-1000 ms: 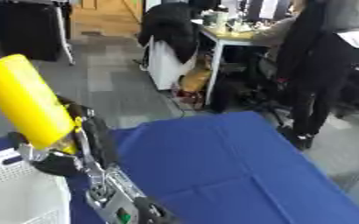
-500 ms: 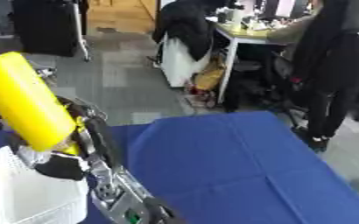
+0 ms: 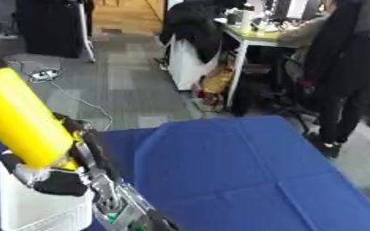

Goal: Pick up objects on the table and place them in the box.

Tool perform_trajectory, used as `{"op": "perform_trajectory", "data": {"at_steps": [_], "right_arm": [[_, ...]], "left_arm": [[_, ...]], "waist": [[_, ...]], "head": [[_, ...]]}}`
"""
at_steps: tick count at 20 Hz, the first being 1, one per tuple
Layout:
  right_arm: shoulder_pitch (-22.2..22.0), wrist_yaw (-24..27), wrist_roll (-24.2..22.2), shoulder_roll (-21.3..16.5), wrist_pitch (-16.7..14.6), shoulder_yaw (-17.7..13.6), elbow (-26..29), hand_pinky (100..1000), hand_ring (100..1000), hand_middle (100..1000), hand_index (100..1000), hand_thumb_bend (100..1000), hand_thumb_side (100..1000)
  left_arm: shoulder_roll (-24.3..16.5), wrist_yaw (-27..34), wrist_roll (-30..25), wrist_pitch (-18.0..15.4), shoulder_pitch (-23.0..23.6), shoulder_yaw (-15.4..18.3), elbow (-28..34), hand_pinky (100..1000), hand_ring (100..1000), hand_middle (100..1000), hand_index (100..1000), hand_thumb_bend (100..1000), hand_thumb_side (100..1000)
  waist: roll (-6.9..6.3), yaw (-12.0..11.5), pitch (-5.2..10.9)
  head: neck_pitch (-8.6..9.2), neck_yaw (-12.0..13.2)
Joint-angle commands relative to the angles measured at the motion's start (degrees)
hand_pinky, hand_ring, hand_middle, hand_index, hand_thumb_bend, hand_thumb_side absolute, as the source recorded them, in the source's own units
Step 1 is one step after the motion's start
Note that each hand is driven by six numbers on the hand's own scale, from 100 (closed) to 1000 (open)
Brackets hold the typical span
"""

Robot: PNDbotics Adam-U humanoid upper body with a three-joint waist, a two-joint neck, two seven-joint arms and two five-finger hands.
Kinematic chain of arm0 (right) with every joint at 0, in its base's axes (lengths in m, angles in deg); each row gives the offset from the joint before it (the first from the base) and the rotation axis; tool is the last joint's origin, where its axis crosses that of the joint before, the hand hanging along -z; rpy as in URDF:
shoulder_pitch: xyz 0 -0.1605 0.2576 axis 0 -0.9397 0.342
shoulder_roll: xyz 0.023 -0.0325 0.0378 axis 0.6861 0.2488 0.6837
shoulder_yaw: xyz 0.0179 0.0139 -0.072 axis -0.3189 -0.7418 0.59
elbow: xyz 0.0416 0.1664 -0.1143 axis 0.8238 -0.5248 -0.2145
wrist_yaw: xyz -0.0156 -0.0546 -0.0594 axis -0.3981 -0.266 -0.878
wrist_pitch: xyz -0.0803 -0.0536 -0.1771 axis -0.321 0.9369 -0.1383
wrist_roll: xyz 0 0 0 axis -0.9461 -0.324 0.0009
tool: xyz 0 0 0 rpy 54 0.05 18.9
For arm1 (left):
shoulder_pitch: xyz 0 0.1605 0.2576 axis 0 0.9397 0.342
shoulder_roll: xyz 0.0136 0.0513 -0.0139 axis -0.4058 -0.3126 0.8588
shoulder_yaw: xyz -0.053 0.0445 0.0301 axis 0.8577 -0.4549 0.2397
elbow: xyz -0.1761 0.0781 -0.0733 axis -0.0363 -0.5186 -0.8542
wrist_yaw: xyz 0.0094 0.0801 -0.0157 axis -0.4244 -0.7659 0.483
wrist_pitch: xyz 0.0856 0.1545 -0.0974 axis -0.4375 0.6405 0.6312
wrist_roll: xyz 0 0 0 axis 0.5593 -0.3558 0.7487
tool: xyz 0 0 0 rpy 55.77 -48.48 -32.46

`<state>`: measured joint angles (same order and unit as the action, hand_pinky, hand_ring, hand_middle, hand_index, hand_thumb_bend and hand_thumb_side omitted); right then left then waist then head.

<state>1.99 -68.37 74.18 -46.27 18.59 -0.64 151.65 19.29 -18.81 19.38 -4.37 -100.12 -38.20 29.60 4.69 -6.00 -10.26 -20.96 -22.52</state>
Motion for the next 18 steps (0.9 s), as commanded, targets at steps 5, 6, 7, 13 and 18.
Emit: {"op": "perform_trajectory", "data": {"at_steps": [5, 6, 7, 13, 18], "right_arm": [[0.7, -1.8, -1.2, 0.4, -1.1, -0.1, -1.7, 100, 100, 100, 399, 100, 546], [0.8, -2.3, -1.3, 0.4, -1.3, -0.1, -2.0, 100, 100, 100, 422, 100, 553], [0.8, -3.1, -1.4, 0.3, -1.5, -0.2, -2.4, 100, 100, 109, 461, 100, 572], [1.5, -9.5, 0.0, 0.0, -2.0, -1.5, -5.6, 100, 336, 478, 660, 130, 684], [2.4, -14.5, 0.8, -0.4, -1.9, -2.7, -9.6, 303, 564, 710, 843, 219, 737]], "left_arm": [[0.1, -0.6, 0.4, 0.8, -1.6, 0.5, 0.7, 699, 626, 858, 882, 353, 799], [0.1, -0.6, 0.4, 0.8, -1.7, 0.5, 0.7, 699, 626, 858, 882, 353, 799], [0.2, -0.5, 0.4, 0.9, -1.7, 0.5, 0.7, 699, 626, 858, 882, 353, 799], [0.4, -0.4, 0.2, 1.2, -2.1, 0.4, 0.7, 699, 625, 858, 883, 351, 803], [0.6, -0.2, -0.2, 1.3, -2.6, 0.2, 0.7, 698, 624, 858, 883, 350, 806]], "waist": [[0.01, -0.6, 0.55], [0.06, -0.7, 0.52], [0.12, -0.8, 0.49], [0.31, -1.2, 0.16], [0.48, -1.7, -0.24]], "head": [[0.89, 1.2], [0.9, 1.1], [0.92, 1.1], [1.13, 0.3], [1.24, -1.2]]}}
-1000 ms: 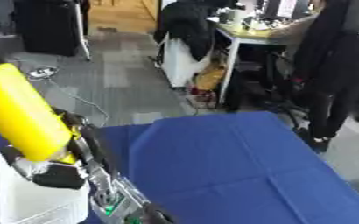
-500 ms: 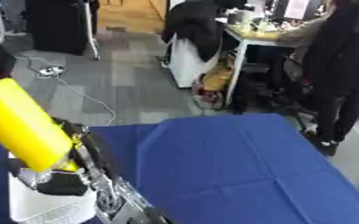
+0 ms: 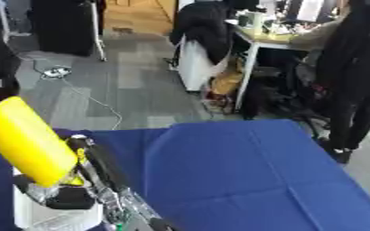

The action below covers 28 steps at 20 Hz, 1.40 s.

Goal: Pick up objects on the table and place them in the box.

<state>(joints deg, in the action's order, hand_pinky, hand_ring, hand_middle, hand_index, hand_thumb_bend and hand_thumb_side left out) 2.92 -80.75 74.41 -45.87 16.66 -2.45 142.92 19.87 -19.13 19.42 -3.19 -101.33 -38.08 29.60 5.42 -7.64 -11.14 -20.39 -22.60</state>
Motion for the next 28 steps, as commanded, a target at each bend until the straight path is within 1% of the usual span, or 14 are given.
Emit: {"op": "perform_trajectory", "data": {"at_steps": [1, 2, 5, 7, 9, 10, 11, 14, 15, 20, 21, 23, 26, 28], "right_arm": [[1.7, -3.1, 0.5, -0.9, 0.3, -1.1, -1.9, 363, 605, 753, 875, 246, 745], [1.9, -4.0, 0.5, -1.0, 0.5, -1.4, -2.6, 410, 637, 780, 889, 259, 751], [2.6, -6.3, 0.8, -1.4, 1.1, -2.1, -4.6, 664, 780, 893, 984, 356, 760], [3.0, -7.1, 0.9, -1.6, 1.6, -2.6, -5.9, 685, 803, 920, 1000, 383, 785], [3.3, -7.3, 0.5, -1.7, 2.0, -2.8, -6.6, 770, 845, 950, 1000, 429, 799], [3.5, -7.2, 0.1, -1.8, 2.2, -2.9, -6.7, 804, 852, 954, 1000, 415, 796], [3.7, -7.3, -0.2, -2.0, 2.4, -2.9, -6.8, 852, 866, 965, 1000, 457, 817], [4.1, -7.7, -0.9, -2.3, 2.6, -3.1, -7.2, 876, 887, 979, 1000, 459, 837], [4.1, -7.8, -0.8, -2.4, 2.7, -3.2, -7.2, 876, 886, 977, 1000, 496, 837], [4.2, -6.9, 0.3, -2.6, 1.9, -3.3, -6.6, 871, 880, 977, 1000, 507, 860], [4.3, -6.4, 0.7, -2.6, 1.6, -3.4, -6.2, 858, 871, 976, 1000, 497, 887], [4.2, -4.6, 2.0, -2.8, 0.8, -3.6, -4.5, 831, 858, 967, 1000, 490, 880], [4.2, 0.5, 4.3, -4.4, 0.2, -3.7, -0.1, 815, 852, 963, 1000, 478, 873], [4.3, 4.3, 5.4, -6.4, 0.2, -3.8, 4.3, 794, 845, 953, 1000, 488, 855]], "left_arm": [[0.0, 0.2, -0.3, 0.2, -1.4, 0.1, 0.7, 698, 624, 858, 883, 350, 806], [0.1, 0.2, -0.4, 0.2, -1.5, 0.1, 0.7, 698, 623, 858, 883, 349, 806], [0.1, 0.3, -0.6, 0.2, -1.6, 0.0, 0.7, 699, 623, 858, 883, 348, 807], [0.1, 0.4, -0.7, 0.2, -1.6, 0.0, 0.7, 698, 623, 858, 883, 347, 809], [0.2, 0.5, -0.9, 0.2, -1.6, 0.0, 0.7, 698, 623, 856, 883, 346, 810], [0.2, 0.5, -0.9, 0.2, -1.6, 0.0, 0.7, 698, 623, 856, 883, 347, 809], [0.2, 0.5, -0.9, 0.1, -1.7, 0.0, 0.7, 699, 624, 854, 883, 347, 809], [0.2, 0.7, -0.9, 0.0, -1.8, 0.0, 0.7, 699, 624, 854, 883, 349, 807], [0.2, 0.7, -0.9, -0.1, -1.8, 0.0, 0.7, 699, 624, 854, 883, 348, 808], [0.2, 0.7, -0.9, 0.0, -1.7, 0.0, 0.7, 699, 624, 854, 883, 348, 808], [0.2, 0.7, -0.9, 0.0, -1.7, 0.0, 0.7, 699, 624, 854, 883, 348, 808], [0.1, 0.7, -0.9, -0.1, -1.7, 0.1, 0.7, 699, 624, 854, 882, 349, 808], [-0.1, 0.5, -0.8, -0.1, -1.4, 0.1, 0.7, 699, 624, 854, 882, 347, 809], [-0.3, 0.4, -0.8, -0.1, -1.2, 0.2, 0.7, 699, 623, 854, 882, 347, 809]], "waist": [[-0.22, -0.2, 0.57], [-0.2, -0.2, 0.53], [-0.2, -0.3, 0.42], [-0.21, -0.3, 0.36], [-0.22, -0.3, 0.3], [-0.23, -0.3, 0.27], [-0.24, -0.4, 0.21], [-0.25, -0.5, 0.09], [-0.25, -0.5, 0.07], [-0.24, -0.4, 0.07], [-0.24, -0.4, 0.08], [-0.25, -0.3, 0.13], [-0.27, 0.0, 0.23], [-0.34, 0.3, 0.35]], "head": [[0.7, -1.4], [0.73, -1.5], [0.77, -1.7], [0.81, -1.9], [0.78, -1.9], [0.76, -1.9], [0.74, -2.0], [0.79, -2.2], [0.84, -2.2], [0.92, -2.2], [0.95, -2.2], [1.41, -2.4], [3.76, -3.6], [7.25, -5.5]]}}
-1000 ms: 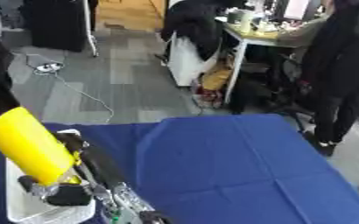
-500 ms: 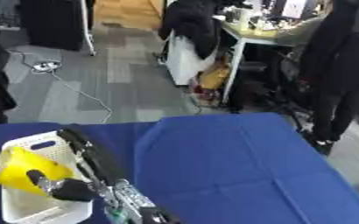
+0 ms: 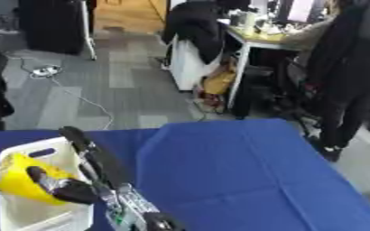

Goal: Pick up objects on the table and place them in the box.

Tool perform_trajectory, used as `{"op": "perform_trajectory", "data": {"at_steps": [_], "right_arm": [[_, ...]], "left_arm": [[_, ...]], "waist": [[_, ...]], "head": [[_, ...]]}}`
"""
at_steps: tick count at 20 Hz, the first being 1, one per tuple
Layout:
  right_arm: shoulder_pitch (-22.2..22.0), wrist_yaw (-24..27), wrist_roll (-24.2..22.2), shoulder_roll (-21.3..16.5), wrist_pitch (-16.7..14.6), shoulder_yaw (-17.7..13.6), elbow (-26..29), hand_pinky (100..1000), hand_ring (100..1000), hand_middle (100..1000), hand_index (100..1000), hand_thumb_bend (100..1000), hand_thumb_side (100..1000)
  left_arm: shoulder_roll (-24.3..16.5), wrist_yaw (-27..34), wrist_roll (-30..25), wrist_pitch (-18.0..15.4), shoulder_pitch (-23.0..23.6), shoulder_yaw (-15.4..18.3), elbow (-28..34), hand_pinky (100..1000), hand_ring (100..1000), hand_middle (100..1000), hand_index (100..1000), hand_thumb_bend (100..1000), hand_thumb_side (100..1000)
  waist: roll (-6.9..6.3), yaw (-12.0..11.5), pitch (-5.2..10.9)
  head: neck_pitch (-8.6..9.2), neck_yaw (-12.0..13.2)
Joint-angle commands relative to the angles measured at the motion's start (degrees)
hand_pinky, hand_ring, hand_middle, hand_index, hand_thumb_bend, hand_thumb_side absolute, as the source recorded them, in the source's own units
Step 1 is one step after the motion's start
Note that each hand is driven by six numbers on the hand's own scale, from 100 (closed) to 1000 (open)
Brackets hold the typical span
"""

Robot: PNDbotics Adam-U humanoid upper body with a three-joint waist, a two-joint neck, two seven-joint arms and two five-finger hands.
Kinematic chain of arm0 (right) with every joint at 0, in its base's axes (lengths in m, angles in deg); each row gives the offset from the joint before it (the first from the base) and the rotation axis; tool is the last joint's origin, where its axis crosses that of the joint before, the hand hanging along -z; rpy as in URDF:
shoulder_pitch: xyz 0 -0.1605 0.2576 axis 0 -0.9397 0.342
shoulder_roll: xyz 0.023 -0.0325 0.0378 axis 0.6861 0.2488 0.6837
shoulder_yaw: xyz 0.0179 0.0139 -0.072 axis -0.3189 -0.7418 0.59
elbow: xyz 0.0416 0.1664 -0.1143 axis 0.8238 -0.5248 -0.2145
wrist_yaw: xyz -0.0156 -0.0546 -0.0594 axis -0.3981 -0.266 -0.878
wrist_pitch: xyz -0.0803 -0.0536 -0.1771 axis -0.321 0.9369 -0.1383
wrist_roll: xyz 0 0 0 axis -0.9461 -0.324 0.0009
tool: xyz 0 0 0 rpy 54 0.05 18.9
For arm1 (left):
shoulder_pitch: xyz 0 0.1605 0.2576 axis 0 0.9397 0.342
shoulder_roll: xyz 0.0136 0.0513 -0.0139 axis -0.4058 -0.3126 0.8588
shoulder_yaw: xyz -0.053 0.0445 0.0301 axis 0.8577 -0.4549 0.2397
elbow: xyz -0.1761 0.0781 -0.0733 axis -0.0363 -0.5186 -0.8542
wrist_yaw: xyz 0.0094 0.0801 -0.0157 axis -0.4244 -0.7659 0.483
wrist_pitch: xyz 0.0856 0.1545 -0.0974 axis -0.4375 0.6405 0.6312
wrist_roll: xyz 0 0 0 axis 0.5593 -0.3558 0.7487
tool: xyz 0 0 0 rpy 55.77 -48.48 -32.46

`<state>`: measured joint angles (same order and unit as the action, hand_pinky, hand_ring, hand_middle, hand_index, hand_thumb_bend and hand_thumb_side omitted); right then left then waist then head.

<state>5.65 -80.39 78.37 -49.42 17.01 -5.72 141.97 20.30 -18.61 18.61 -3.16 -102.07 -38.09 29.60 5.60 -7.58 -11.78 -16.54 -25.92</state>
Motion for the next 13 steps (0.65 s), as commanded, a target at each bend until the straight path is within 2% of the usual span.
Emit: {"op": "perform_trajectory", "data": {"at_steps": [1, 4, 8, 9, 11, 13], "right_arm": [[1.5, 5.8, 1.7, -4.3, -0.1, -0.4, 7.7, 768, 835, 939, 1000, 481, 829], [-0.7, 11.8, 1.6, -10.5, 0.3, -0.5, 17.5, 757, 828, 920, 1000, 477, 817], [-7.1, 18.8, 0.7, -19.1, 2.7, -0.8, 30.2, 714, 809, 895, 998, 437, 814], [-8.5, 20.3, 0.4, -20.4, 3.2, -0.9, 32.6, 664, 784, 867, 959, 369, 806], [-14.4, 22.9, 1.2, -23.6, 3.3, -1.8, 39.0, 579, 740, 826, 919, 320, 812], [-20.8, 24.7, 2.7, -25.2, 3.4, -2.8, 45.0, 495, 688, 798, 900, 272, 838]], "left_arm": [[-0.8, -0.2, 0.0, -0.2, -0.2, 0.2, 0.7, 699, 623, 854, 882, 345, 810], [-1.8, -0.7, 0.0, -0.1, 1.3, 0.3, 0.7, 698, 621, 854, 882, 340, 813], [-3.5, -1.7, -0.5, -0.4, 3.8, 0.0, 0.7, 697, 618, 854, 881, 329, 820], [-3.7, -1.9, -0.6, -0.5, 4.2, -0.1, 0.7, 695, 615, 855, 881, 321, 825], [-4.8, -2.6, -0.9, -0.8, 5.7, -0.2, 0.7, 694, 613, 855, 880, 309, 834], [-5.8, -3.4, -1.3, -1.0, 7.1, -0.3, 0.7, 693, 610, 855, 880, 300, 840]], "waist": [[-0.55, 0.5, 1.14], [-0.56, 2.0, 1.97], [-0.77, 4.6, 3.4], [-0.83, 5.0, 3.6], [-1.32, 6.7, 4.26], [-1.81, 8.2, 4.76]], "head": [[5.16, -2.8], [10.22, -3.2], [14.4, -1.2], [15.02, -0.7], [17.48, 1.0], [19.61, 2.5]]}}
